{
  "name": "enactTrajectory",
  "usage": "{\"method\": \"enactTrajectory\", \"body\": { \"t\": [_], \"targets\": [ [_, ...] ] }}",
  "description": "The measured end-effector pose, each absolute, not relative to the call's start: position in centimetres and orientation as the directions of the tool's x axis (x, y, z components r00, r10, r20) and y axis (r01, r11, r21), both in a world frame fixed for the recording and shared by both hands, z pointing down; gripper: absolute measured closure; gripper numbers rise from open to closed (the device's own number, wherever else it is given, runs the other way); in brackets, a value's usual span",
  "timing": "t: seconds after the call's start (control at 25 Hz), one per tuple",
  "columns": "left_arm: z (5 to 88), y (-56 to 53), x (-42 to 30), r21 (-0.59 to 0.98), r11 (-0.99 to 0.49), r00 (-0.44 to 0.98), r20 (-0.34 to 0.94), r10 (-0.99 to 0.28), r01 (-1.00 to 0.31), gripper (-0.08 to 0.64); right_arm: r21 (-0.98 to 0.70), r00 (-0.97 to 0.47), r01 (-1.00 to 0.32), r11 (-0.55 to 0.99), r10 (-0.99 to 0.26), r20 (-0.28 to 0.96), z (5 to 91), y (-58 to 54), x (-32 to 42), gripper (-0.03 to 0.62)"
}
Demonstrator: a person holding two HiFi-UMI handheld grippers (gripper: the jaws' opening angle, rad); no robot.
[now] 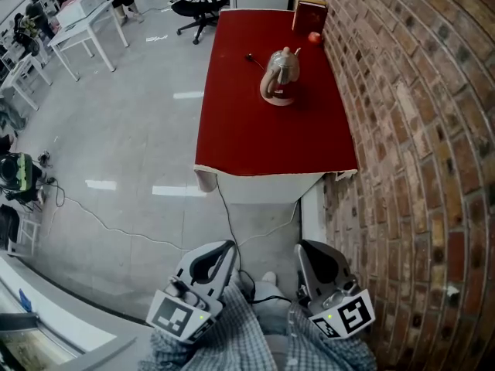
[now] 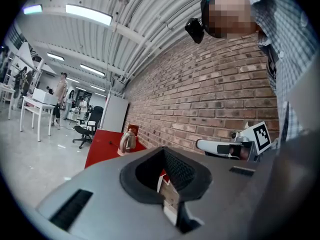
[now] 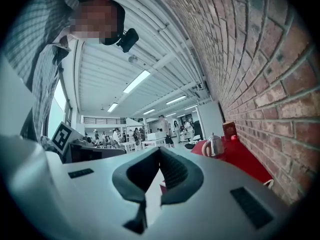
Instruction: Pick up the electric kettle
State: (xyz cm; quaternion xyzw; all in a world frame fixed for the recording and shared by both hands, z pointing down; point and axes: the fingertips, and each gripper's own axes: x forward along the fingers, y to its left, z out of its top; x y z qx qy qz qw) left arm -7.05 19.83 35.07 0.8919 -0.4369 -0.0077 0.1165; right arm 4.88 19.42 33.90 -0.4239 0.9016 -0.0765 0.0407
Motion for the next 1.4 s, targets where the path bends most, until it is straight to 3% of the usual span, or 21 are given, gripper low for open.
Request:
{"method": "enactTrajectory", "body": {
  "t": [0.72,1.4],
  "targets": [
    [34.2,21.9,0.2,0.176,-0.606,0.624,0.068,-0.778,-0.775,0.552,-0.186,-0.641,-0.749,0.636,-0.767,-0.04,33.9,21.5,10.9,0.584],
    [34.3,18.0,0.0,0.171,-0.657,0.672,0.043,-0.74,-0.734,0.552,-0.171,-0.591,-0.791,0.588,-0.806,-0.04,34.4,18.6,10.6,0.584]
  ]
}}
